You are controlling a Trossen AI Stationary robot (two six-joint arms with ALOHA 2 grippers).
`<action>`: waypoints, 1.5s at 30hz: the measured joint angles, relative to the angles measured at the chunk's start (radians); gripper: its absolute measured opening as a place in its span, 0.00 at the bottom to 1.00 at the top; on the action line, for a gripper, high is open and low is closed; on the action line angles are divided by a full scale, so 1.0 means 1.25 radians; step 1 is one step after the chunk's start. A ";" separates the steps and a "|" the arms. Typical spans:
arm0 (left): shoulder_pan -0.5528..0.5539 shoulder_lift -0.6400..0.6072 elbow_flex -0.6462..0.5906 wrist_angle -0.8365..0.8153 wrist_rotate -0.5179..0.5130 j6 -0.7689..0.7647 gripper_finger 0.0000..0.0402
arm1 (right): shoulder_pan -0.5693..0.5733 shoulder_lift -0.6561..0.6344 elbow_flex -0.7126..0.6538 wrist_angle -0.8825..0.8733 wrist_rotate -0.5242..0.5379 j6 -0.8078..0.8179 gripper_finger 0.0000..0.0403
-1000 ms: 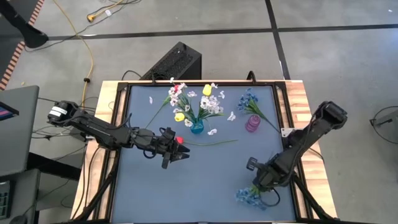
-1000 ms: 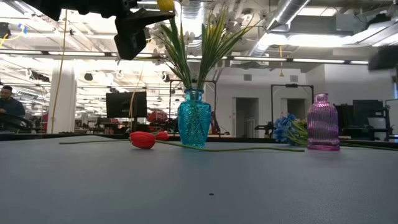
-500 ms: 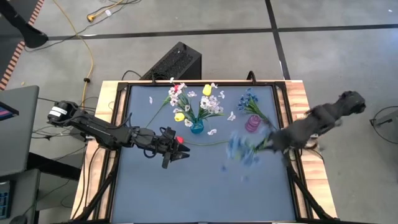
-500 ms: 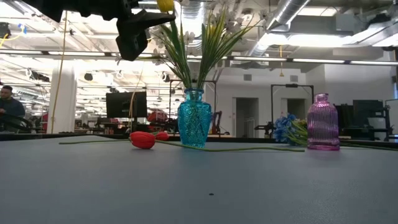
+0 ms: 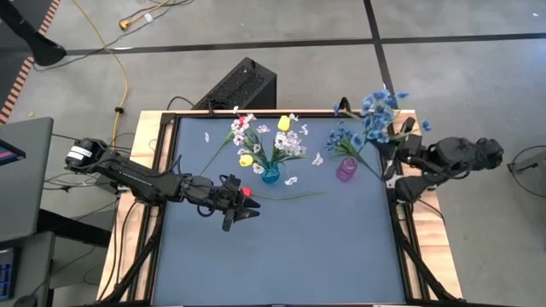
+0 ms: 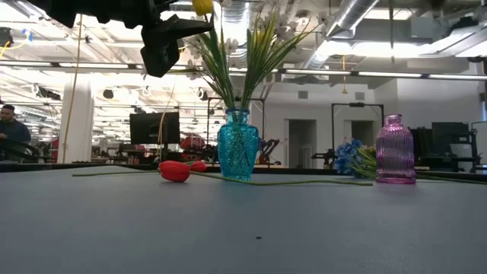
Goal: Sort flowers into vase by color
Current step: Put the bottom blue flowers into the violet vase
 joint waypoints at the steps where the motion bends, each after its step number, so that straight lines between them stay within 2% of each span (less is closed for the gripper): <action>1: 0.000 0.000 0.000 0.000 -0.003 0.000 0.38 | -0.010 -0.010 -0.026 0.016 0.008 -0.006 0.08; 7: 0.000 0.000 0.000 0.000 -0.010 -0.012 0.38 | -0.065 -0.048 -0.150 0.090 0.025 0.015 0.08; 13: 0.000 0.000 0.000 0.000 -0.010 -0.024 0.38 | -0.102 -0.060 -0.206 0.124 0.024 0.016 0.09; 37: -0.002 0.000 0.000 -0.015 -0.003 -0.060 0.38 | -0.112 -0.059 -0.313 0.111 0.030 0.092 0.09; 45: -0.002 0.000 0.000 -0.016 0.005 -0.062 0.38 | -0.112 -0.059 -0.313 0.085 0.045 0.149 0.18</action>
